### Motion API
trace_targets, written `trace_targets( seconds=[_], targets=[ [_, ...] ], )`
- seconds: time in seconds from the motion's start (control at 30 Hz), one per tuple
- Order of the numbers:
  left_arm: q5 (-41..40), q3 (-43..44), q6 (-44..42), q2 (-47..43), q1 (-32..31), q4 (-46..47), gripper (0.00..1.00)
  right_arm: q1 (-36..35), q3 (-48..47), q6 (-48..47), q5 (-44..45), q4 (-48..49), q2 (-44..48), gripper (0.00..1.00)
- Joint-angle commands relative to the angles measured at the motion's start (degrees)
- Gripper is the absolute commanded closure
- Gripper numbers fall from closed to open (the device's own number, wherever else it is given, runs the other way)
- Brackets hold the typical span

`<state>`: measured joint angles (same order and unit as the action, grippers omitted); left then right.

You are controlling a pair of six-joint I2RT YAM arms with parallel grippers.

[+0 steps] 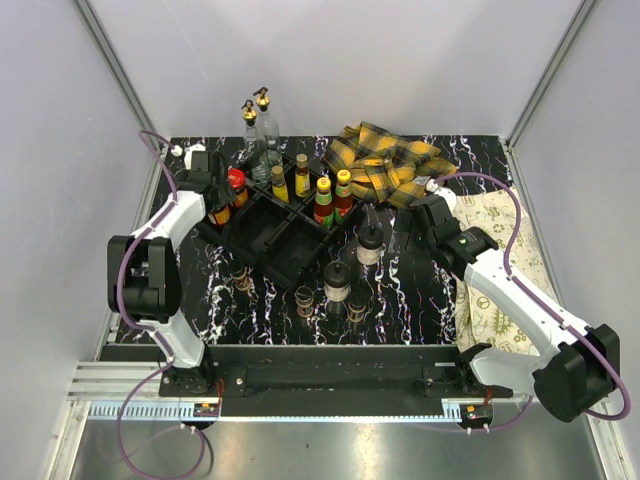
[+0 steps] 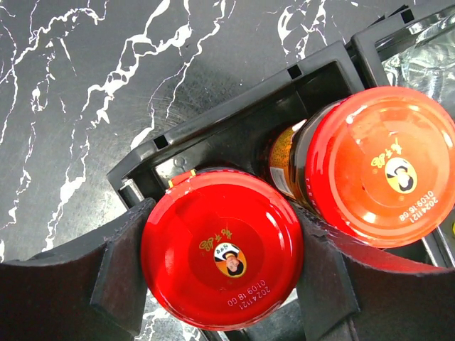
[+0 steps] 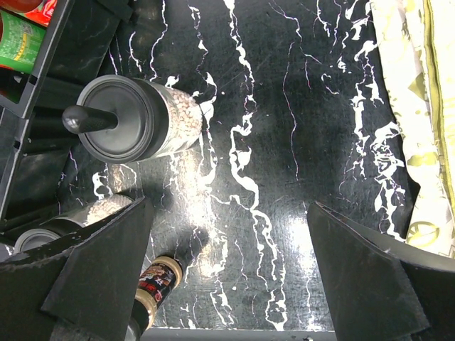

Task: Organize the condiment bottles
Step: Place the bottle in the storage box, then pick up the bottle from the center of the board.

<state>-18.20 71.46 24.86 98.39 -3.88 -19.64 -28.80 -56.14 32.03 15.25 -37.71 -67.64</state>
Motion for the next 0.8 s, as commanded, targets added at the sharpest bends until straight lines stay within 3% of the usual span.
trace_targets(
  seconds=[0.0,0.27,0.77],
  targets=[
    [-0.26,3.33,0.10,0.66,0.19,3.21,0.39,0.41,-2.75,0.75,-0.66,1.50,-0.21,0.00],
    [-0.09,4.91,0.80,-2.23,0.19,1.45,0.01,0.41,-2.66,0.84,-1.09,1.50,-0.30,0.00],
    [0.96,-0.70,0.54,-20.33,0.19,-2.42,0.01,0.50,-1.26,1.54,-2.32,1.59,0.57,0.00]
  ],
)
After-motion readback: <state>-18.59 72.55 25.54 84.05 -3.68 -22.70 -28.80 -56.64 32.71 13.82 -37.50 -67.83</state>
